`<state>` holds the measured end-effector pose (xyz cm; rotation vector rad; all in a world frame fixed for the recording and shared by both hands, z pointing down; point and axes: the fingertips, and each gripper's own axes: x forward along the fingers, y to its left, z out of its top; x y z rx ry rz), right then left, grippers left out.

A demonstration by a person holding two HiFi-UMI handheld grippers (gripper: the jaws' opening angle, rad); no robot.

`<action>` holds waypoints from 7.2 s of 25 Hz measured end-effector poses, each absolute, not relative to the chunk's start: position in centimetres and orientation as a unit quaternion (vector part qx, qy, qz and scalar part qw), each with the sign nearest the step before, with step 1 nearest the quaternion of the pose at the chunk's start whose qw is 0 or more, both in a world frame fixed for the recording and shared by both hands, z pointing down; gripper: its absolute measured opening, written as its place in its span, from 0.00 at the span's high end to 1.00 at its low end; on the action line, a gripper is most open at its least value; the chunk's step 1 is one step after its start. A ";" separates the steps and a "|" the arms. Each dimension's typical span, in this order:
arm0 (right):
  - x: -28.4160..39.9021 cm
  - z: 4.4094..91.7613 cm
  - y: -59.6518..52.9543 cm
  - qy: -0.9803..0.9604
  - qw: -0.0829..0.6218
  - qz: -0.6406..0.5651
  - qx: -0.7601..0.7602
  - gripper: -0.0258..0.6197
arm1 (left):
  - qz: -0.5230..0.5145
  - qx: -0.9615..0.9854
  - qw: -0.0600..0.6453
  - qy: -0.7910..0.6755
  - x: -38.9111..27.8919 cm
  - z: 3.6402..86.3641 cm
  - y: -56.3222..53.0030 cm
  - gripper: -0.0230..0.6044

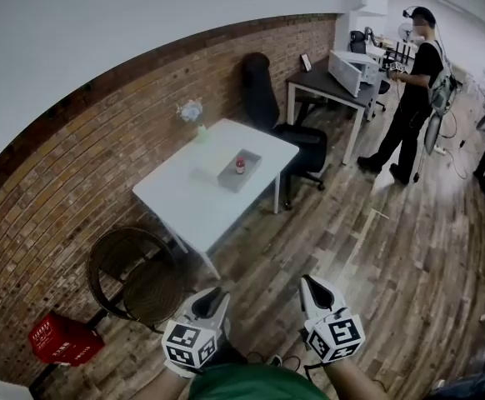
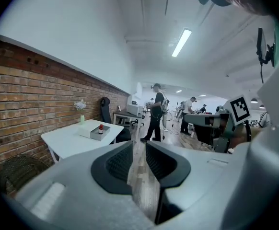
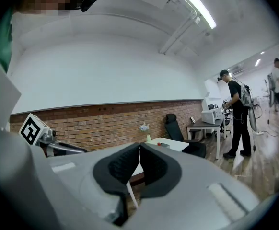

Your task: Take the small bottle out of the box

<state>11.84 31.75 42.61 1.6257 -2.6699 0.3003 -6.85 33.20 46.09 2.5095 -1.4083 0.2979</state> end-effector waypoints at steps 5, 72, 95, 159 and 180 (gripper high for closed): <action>13.2 43.0 29.2 -0.843 0.002 0.091 0.530 0.95 | 0.094 0.869 0.117 -0.471 -5.4 45.8 30.0 0.81; 19.3 51.4 -20.4 -0.829 0.057 0.211 0.515 0.96 | 0.241 0.804 0.117 -0.531 -4.7 57.7 -25.2 0.69; 19.9 53.7 -18.8 -0.741 0.084 0.246 0.619 0.96 | 0.325 0.762 0.239 -0.507 -5.5 72.5 -36.0 0.54; 9.8 55.3 -19.1 -0.859 0.115 0.259 0.427 0.95 | 0.017 0.808 0.193 -0.556 -8.8 47.7 -19.6 0.60; 7.2 48.9 -21.2 -0.859 0.085 0.212 0.458 0.96 | -0.074 0.820 0.167 -0.543 -14.9 41.3 -19.1 0.60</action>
